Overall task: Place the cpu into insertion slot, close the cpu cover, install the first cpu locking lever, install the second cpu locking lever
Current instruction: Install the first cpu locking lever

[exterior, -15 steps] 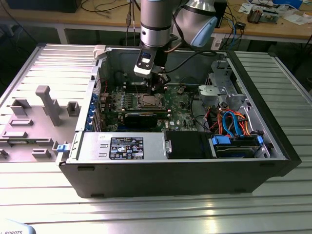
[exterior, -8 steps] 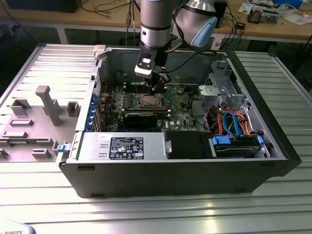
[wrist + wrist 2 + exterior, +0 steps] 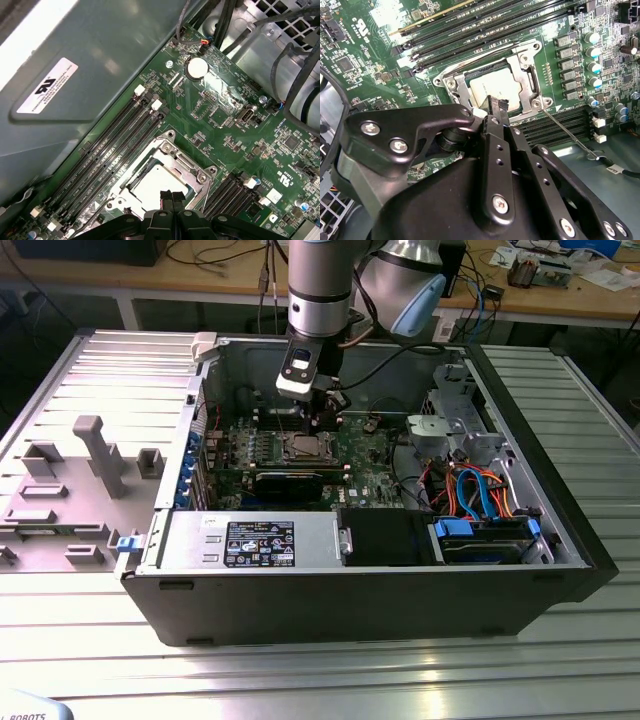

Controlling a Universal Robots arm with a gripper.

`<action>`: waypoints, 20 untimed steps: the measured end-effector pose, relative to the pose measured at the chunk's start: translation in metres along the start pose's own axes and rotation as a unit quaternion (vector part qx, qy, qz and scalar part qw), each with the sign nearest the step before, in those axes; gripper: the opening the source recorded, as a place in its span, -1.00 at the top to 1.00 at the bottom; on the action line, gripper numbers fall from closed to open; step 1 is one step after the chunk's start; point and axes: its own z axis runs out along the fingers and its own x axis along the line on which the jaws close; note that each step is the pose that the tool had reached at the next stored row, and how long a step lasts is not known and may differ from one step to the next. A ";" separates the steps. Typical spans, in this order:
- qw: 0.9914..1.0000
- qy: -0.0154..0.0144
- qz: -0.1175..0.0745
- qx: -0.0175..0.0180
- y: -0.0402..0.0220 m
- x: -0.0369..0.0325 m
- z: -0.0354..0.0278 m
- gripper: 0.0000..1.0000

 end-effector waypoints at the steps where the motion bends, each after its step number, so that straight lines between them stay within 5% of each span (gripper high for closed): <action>1: 1.000 0.000 -0.001 0.000 0.0000 0.0000 0.0000 0.79; 8: 1.000 0.000 -0.019 0.000 0.0000 0.0000 -0.0001 0.79; 20: 1.000 0.000 -0.023 -0.001 0.0001 0.0001 0.0000 0.79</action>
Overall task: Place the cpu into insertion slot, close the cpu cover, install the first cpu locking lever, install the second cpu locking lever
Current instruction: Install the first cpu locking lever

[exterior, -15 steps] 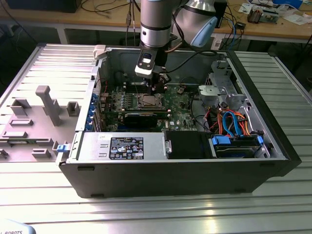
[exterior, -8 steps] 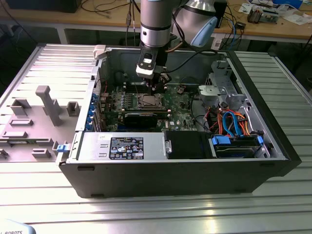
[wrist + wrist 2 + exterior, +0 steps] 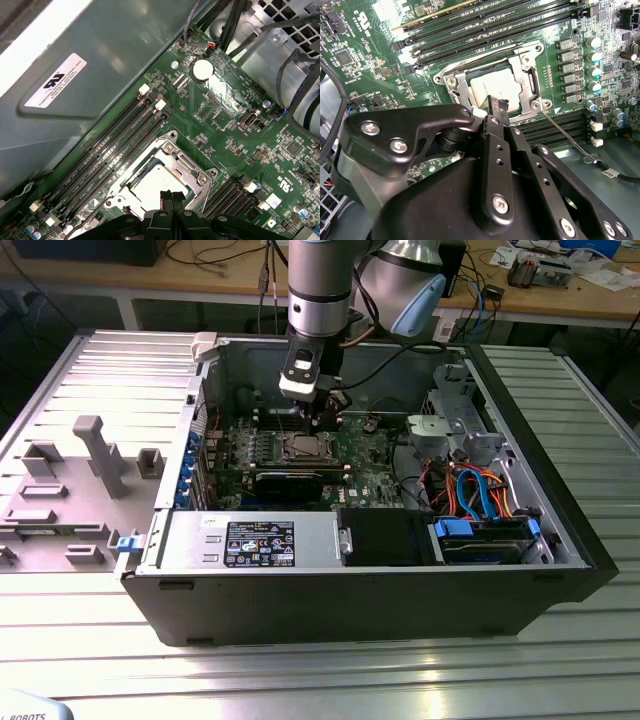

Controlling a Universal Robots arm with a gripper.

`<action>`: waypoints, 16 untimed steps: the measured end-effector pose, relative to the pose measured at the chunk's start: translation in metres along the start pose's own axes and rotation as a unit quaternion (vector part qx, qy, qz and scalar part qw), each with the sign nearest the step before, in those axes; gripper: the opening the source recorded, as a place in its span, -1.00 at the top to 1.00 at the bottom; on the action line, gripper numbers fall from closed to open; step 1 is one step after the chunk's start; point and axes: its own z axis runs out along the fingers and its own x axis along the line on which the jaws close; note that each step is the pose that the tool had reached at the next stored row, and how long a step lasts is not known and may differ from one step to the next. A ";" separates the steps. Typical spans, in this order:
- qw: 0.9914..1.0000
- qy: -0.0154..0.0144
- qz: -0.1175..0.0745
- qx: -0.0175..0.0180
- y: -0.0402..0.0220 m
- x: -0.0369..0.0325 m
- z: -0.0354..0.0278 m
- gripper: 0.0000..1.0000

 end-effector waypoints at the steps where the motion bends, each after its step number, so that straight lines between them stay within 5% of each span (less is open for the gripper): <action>1: 1.000 0.000 0.000 0.000 0.0000 0.0000 0.0000 0.79; 16: 1.000 0.000 -0.007 0.000 0.0000 0.0000 0.0000 0.79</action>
